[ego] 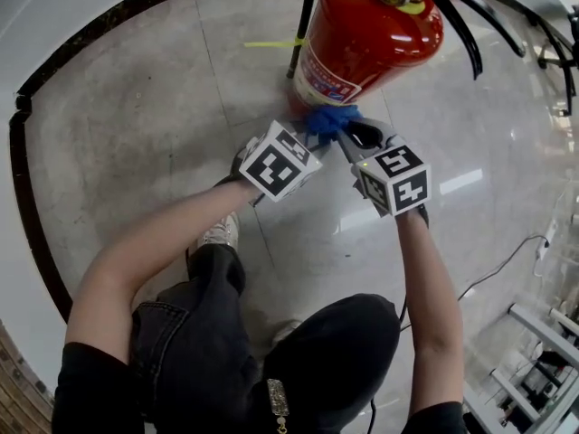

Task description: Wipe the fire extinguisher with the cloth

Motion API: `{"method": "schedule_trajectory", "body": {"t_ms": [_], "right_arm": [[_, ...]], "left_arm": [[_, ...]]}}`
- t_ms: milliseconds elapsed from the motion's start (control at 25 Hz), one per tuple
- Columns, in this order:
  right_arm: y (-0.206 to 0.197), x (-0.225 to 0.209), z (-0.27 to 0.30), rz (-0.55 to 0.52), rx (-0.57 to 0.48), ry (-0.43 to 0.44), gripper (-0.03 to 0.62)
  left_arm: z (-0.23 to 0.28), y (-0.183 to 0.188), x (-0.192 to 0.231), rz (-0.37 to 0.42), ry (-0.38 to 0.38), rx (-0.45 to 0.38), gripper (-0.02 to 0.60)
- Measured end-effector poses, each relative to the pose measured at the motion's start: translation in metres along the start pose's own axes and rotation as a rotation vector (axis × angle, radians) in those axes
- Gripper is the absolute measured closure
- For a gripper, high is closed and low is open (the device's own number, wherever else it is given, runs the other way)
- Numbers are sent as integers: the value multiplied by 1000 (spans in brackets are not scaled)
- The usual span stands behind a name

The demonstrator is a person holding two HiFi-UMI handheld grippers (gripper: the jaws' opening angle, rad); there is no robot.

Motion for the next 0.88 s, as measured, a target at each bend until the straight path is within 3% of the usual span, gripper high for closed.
{"method": "schedule_trajectory", "body": {"t_ms": [160,240,360,680,880], "right_arm": [[16,11,1,-26,5,55,557],[18,16,2,-24,12,59,553],[20,26,3,-19,1,72,539],[10,41,-1,-22,14,77,534],[4,38,-6,3,18,65,534]], "left_arm": [[-5,-2,17,-53,51,-33,403],[-7,-3,25,-100,72,-55,487],[-10,-6,37,-148,91,-86,551],[-22,-13,102,-238,211,-93,561],[-19,0,135,-240,219,-113,563]]}}
Point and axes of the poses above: the fingertips, and each gripper's own axes: z forward along the fingers, x to its left, y out of its top, the point moved 7 cm from there along -z, backward along the fingers, and after that the axes turned 13 degrees about x, right-handed, at the moved point
